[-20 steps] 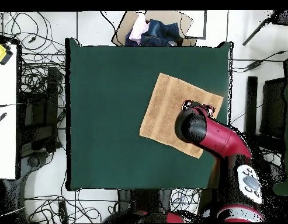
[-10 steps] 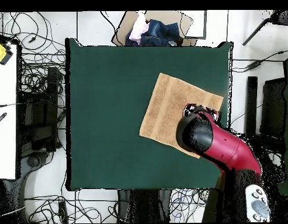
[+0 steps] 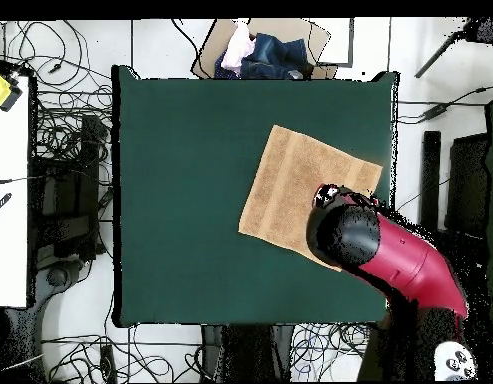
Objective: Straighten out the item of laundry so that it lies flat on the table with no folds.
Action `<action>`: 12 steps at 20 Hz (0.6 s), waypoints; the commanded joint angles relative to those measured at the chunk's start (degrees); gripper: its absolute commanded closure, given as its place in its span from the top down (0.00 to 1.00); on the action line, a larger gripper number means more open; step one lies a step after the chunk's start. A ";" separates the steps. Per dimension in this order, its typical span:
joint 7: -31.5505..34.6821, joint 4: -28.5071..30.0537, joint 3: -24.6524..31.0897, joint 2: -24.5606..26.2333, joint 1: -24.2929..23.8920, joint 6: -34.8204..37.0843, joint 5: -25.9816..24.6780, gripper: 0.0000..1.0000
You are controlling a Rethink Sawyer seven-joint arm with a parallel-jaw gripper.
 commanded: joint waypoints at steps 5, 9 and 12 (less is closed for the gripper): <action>7.74 5.06 2.15 -1.41 -0.72 2.04 -0.46 1.00; 7.82 4.88 1.68 -1.39 -0.41 2.01 -0.80 1.00; 7.55 4.84 2.12 -0.94 -0.88 1.56 -0.83 1.00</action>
